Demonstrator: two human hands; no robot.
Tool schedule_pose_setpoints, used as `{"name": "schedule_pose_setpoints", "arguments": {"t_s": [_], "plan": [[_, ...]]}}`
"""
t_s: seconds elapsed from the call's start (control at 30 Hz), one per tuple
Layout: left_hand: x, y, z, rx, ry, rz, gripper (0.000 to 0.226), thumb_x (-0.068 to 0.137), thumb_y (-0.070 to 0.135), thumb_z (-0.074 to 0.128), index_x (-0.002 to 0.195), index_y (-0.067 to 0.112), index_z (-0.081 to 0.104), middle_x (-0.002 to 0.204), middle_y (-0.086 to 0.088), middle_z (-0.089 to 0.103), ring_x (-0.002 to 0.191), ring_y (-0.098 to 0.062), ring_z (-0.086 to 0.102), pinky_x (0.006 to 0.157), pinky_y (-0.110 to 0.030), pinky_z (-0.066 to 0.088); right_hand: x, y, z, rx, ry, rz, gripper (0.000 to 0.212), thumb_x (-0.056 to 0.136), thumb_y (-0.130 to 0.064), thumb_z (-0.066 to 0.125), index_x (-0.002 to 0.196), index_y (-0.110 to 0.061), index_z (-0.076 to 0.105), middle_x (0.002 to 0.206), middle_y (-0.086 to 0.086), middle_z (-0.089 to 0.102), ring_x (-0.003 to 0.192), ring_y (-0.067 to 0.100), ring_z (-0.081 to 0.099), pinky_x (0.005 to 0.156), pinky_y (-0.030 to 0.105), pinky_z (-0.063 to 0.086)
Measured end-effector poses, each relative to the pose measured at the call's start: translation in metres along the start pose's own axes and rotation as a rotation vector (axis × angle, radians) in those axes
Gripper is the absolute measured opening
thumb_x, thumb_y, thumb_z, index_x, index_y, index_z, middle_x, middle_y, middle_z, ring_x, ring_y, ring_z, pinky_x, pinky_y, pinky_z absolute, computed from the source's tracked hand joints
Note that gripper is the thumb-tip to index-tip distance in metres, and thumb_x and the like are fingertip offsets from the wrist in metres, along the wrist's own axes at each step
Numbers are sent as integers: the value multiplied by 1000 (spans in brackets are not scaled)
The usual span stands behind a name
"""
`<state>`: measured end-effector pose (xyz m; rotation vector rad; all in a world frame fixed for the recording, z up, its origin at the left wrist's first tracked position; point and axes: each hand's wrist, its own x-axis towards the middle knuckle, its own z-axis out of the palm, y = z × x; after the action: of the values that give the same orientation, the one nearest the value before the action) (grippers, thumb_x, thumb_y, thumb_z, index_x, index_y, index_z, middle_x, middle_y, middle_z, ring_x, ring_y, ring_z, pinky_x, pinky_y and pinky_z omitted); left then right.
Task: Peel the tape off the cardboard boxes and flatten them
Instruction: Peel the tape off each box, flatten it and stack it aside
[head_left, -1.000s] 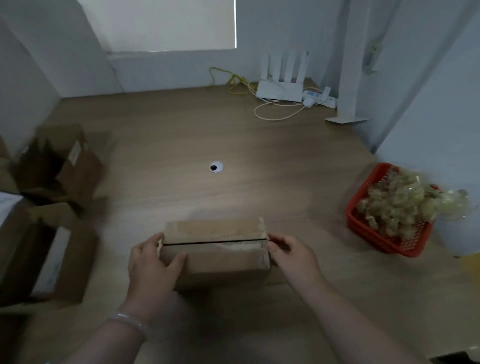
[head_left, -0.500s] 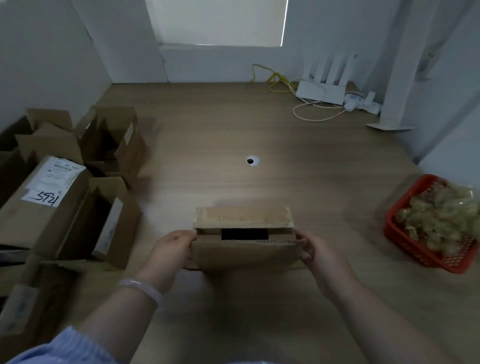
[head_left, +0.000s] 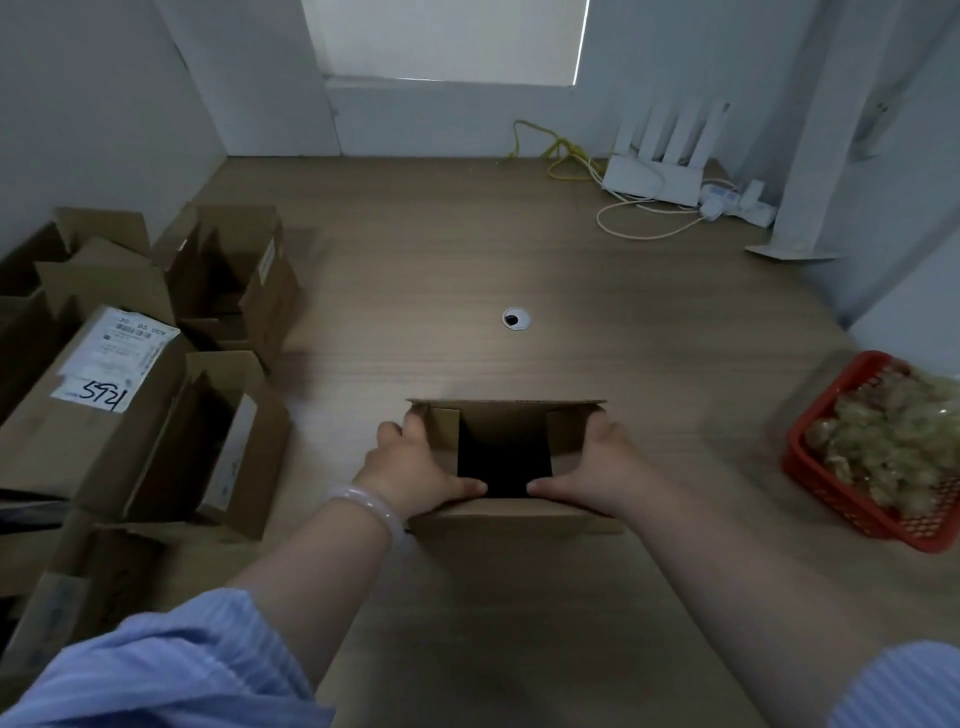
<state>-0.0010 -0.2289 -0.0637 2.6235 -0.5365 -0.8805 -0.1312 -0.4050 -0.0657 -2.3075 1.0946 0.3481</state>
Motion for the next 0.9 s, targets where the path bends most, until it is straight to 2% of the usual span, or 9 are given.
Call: {"name": "schedule_pose_setpoints", "arguments": {"t_s": [0.13, 0.3, 0.4, 0.5, 0.57, 0.63, 0.7, 0.77, 0.9], "plan": [[-1, -4, 8, -67, 78, 54, 105, 67, 45, 73, 145, 33, 5, 137, -7, 34, 118, -31, 48, 98, -41, 43, -5, -1, 8, 20, 64, -24, 97, 68, -45, 72, 141, -14, 17, 134, 13, 37, 123, 31, 43, 100, 34, 41], [-6, -17, -3, -454, 75, 168, 95, 84, 21, 57, 147, 44, -10, 143, -4, 39, 118, -26, 50, 100, -38, 43, -11, 10, -6, 380, 104, -90, 72, 78, -29, 58, 139, -33, 19, 126, 8, 53, 109, 28, 56, 93, 38, 47], [-12, -23, -14, -519, 93, 340, 93, 88, 1, 49, 148, 45, -6, 138, 12, 36, 121, -12, 43, 96, -16, 39, -16, 16, -21, 557, 141, -181, 72, 82, -5, 51, 139, -37, 22, 112, 5, 57, 93, 23, 57, 74, 29, 49], [-19, -38, -18, -457, 76, 475, 95, 83, -10, 45, 146, 49, 7, 143, 21, 23, 134, 1, 22, 108, -13, 21, -21, 27, -27, 807, 27, -208, 80, 70, 5, 53, 133, -41, 34, 111, 0, 55, 94, 18, 56, 68, 23, 51], [-22, -56, -11, -356, 30, 514, 98, 79, -12, 47, 143, 54, 11, 148, 20, 19, 139, 3, 16, 114, -18, 14, -21, 38, -20, 1103, -71, -125, 78, 60, -5, 53, 131, -37, 41, 120, 1, 55, 98, 21, 56, 74, 35, 53], [-23, -76, 2, -189, -10, 547, 98, 78, -6, 50, 142, 57, 12, 150, 25, 14, 141, 1, 14, 114, -19, 14, -20, 45, -11, 1348, -116, -15, 65, 67, -14, 61, 128, -28, 46, 112, 3, 60, 90, 21, 58, 67, 37, 51], [-24, -94, 16, -8, -39, 589, 96, 79, 3, 51, 140, 61, 6, 151, 34, 1, 142, -1, 12, 113, -18, 12, -21, 48, -4, 1334, -47, 88, 39, 86, -29, 58, 124, -23, 49, 106, 6, 62, 86, 20, 59, 63, 34, 50], [-26, -104, 29, 154, -55, 621, 89, 85, 14, 52, 139, 61, -1, 149, 36, -12, 142, -2, 9, 112, -17, 10, -23, 55, 5, 1170, 48, 142, 31, 91, -29, 59, 119, -23, 48, 105, 1, 60, 87, 16, 59, 63, 32, 50], [-28, -113, 43, 384, -79, 658, 87, 87, 26, 50, 134, 60, -15, 152, 24, -21, 136, 2, 1, 114, -22, 11, -26, 78, 30, 979, -21, 93, 66, 81, -3, 70, 132, -32, 38, 108, -6, 63, 95, 13, 64, 81, 36, 54]]}}
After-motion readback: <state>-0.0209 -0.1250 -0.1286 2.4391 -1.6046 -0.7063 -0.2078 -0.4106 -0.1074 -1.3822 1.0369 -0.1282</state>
